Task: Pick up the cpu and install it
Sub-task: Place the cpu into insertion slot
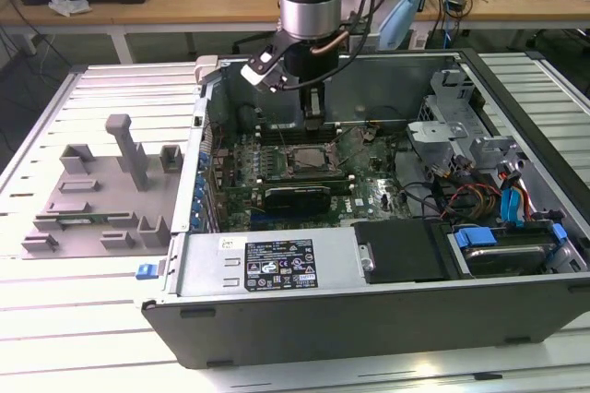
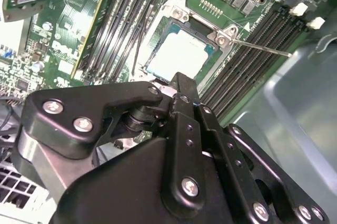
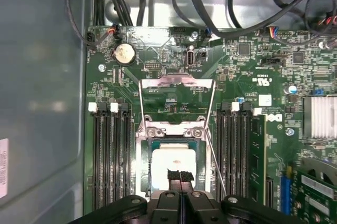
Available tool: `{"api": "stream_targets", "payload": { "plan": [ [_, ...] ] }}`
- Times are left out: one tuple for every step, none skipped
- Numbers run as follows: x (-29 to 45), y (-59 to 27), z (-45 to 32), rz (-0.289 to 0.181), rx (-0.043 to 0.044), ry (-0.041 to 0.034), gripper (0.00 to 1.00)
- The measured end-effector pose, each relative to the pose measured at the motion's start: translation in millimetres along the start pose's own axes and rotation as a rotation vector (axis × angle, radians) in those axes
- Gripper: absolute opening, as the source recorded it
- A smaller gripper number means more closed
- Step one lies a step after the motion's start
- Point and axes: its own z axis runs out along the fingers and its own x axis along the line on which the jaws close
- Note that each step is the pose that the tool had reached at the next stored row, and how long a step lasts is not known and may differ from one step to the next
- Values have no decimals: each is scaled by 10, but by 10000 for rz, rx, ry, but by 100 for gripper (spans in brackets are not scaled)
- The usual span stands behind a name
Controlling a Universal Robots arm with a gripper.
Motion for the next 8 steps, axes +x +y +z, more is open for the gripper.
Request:
{"api": "stream_targets", "payload": {
  "plan": [
    [0, 1, -19, 0, 0, -2, 11],
    [-1, 1, -31, 0, 0, -2, 11],
    [-1, 2, -49, 0, -1, -3, 11],
    [-1, 3, -52, 0, -1, -3, 11],
    [-1, 3, -52, 0, -2, -2, 11],
    [-1, 2, -52, 0, -2, -2, 11],
    [-1, 2, -53, 0, 0, -5, 11],
    [-1, 2, -53, 0, -1, -5, 11]
  ]
}}
